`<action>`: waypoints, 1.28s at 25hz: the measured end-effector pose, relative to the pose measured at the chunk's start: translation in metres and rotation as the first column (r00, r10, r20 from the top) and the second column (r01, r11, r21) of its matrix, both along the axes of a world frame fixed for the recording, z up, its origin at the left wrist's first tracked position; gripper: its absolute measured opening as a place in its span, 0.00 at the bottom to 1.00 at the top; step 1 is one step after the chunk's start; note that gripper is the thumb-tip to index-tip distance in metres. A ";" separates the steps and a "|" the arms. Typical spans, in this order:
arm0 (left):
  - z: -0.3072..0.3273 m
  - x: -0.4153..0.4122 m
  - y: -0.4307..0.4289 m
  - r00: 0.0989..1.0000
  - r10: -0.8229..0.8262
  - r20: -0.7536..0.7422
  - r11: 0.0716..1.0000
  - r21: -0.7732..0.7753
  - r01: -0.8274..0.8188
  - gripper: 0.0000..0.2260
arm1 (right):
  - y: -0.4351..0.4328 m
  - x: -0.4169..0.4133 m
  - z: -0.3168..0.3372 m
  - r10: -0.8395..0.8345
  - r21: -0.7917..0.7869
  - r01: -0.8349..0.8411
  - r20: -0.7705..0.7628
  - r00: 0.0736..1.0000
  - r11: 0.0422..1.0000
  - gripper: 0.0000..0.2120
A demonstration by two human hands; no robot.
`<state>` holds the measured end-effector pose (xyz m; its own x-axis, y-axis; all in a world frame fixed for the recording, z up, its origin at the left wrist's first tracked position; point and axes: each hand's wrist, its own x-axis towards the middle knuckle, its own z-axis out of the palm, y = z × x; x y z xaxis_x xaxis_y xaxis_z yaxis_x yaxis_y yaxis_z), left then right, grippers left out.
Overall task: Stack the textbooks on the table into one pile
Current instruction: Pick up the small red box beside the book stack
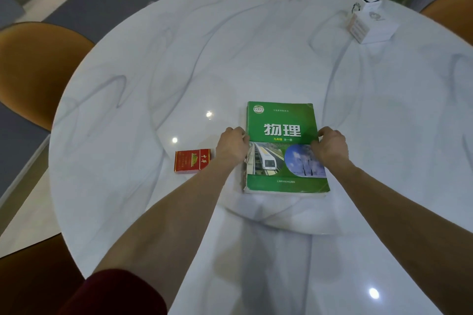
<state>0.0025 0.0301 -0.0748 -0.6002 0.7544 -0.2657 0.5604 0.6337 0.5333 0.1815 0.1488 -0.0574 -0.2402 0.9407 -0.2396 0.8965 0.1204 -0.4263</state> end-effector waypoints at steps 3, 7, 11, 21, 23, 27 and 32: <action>0.017 -0.016 -0.013 0.998 -0.033 -0.060 0.999 0.009 0.033 0.16 | -0.013 -0.015 0.015 0.142 0.079 -0.145 0.038 0.989 0.986 0.15; 0.037 -0.035 -0.034 0.988 -0.069 -0.141 0.998 0.002 0.070 0.16 | -0.040 -0.045 0.034 0.323 0.142 -0.320 0.001 0.946 0.937 0.14; 0.047 -0.056 -0.063 0.973 -0.144 -0.181 0.989 -0.053 0.137 0.17 | -0.076 -0.077 0.042 0.435 0.146 -0.428 -0.021 0.900 0.892 0.15; 0.025 -0.083 -0.119 0.908 -0.378 -0.178 0.906 -0.274 0.324 0.36 | -0.143 -0.125 0.007 0.543 -0.019 -0.544 -0.040 0.839 0.839 0.20; 0.016 -0.081 -0.123 0.891 -0.415 -0.181 0.888 -0.295 0.354 0.37 | -0.152 -0.129 -0.002 0.513 -0.066 -0.515 -0.054 0.857 0.855 0.20; -0.001 -0.081 -0.125 0.885 -0.426 -0.187 0.889 -0.270 0.370 0.35 | -0.166 -0.136 -0.020 0.466 -0.138 -0.467 -0.047 0.884 0.873 0.19; -0.013 -0.079 -0.127 0.885 -0.372 -0.281 0.922 -0.222 0.317 0.28 | -0.173 -0.142 -0.036 0.345 -0.184 -0.362 -0.117 0.931 0.914 0.16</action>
<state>-0.0769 -0.0964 -0.0874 -0.3828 0.8903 -0.2468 0.8789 0.4332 0.1995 0.0394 -0.0243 -0.0932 -0.5742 0.7257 -0.3790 0.7731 0.3283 -0.5427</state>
